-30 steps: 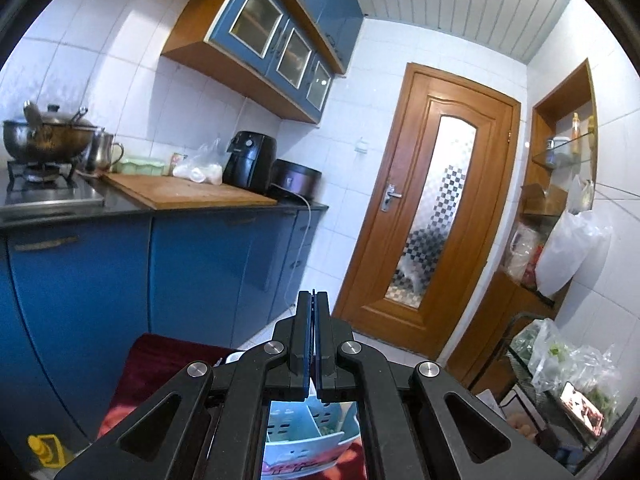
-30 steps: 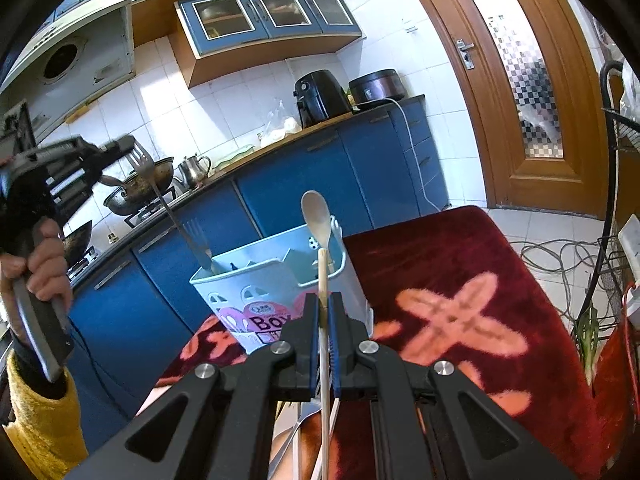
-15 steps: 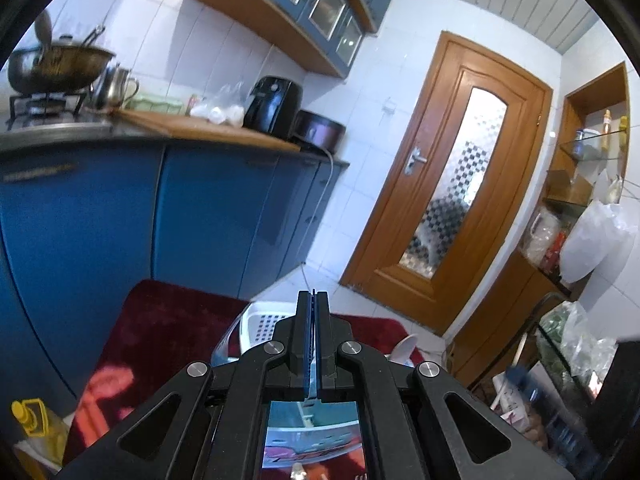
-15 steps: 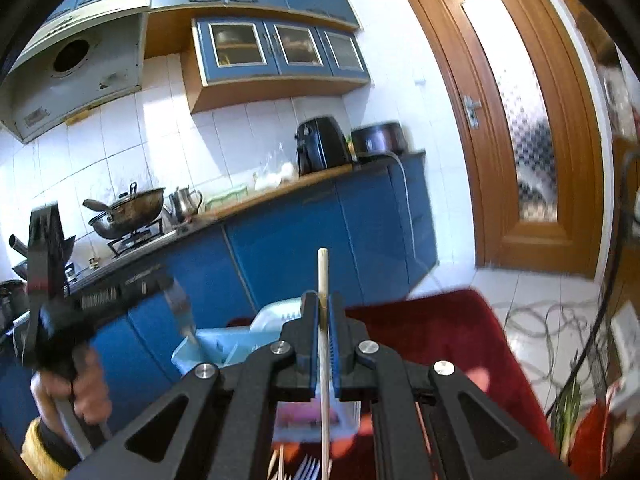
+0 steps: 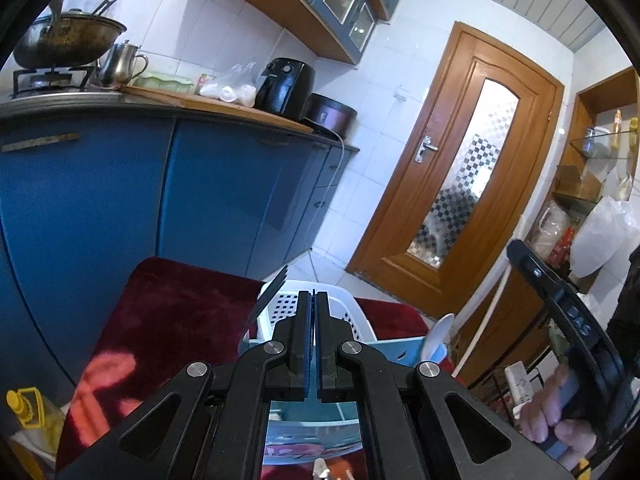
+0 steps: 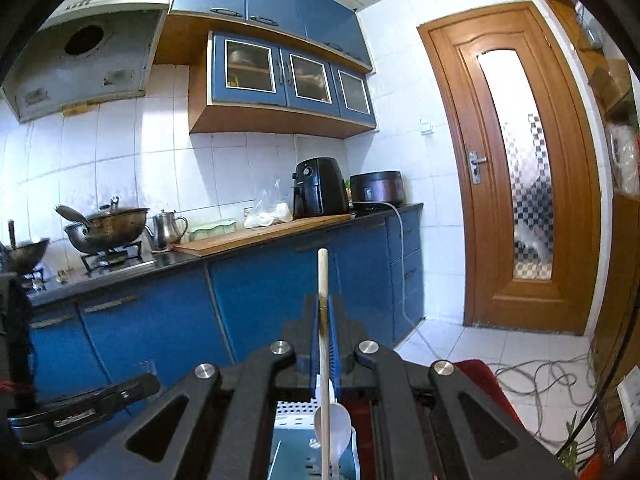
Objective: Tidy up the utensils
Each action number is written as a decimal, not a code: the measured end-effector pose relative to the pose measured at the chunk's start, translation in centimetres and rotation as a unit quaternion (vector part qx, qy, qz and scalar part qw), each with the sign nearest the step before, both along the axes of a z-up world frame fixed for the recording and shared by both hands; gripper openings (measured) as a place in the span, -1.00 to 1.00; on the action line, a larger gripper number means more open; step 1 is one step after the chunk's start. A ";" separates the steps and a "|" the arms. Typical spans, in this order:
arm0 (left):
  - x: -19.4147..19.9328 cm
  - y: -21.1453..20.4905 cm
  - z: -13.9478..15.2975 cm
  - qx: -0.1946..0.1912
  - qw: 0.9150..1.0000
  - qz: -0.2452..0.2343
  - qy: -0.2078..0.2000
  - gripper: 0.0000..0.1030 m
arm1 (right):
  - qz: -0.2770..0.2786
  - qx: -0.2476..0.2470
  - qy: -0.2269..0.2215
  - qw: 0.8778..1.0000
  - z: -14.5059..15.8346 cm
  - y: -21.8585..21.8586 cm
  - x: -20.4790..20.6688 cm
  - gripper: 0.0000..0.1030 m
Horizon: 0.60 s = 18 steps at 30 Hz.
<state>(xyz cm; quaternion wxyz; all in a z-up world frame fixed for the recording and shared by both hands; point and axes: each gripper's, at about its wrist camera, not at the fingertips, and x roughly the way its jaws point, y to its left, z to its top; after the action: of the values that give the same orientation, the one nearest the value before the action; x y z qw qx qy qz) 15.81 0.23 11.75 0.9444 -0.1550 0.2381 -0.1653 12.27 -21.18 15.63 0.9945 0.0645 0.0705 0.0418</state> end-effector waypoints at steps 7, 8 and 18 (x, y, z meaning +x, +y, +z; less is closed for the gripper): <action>-0.3 0.1 -0.2 -0.001 1.000 -0.005 -0.003 -0.98 | -0.006 -0.010 0.003 1.000 -0.8 0.7 1.3 -0.87; -0.3 0.1 -0.2 -0.001 1.000 -0.006 -0.003 -0.98 | -0.005 -0.007 0.002 1.000 -0.5 0.8 1.4 -0.88; -0.5 0.0 -0.3 -0.001 1.000 -0.010 -0.005 -0.98 | -0.003 -0.022 0.004 1.000 -0.9 1.4 1.8 -0.87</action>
<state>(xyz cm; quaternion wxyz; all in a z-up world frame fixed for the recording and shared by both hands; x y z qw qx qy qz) 15.35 0.22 11.46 0.9439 -0.1524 0.2346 -0.1754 14.07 -19.81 14.73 0.9955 0.0433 0.0754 0.0371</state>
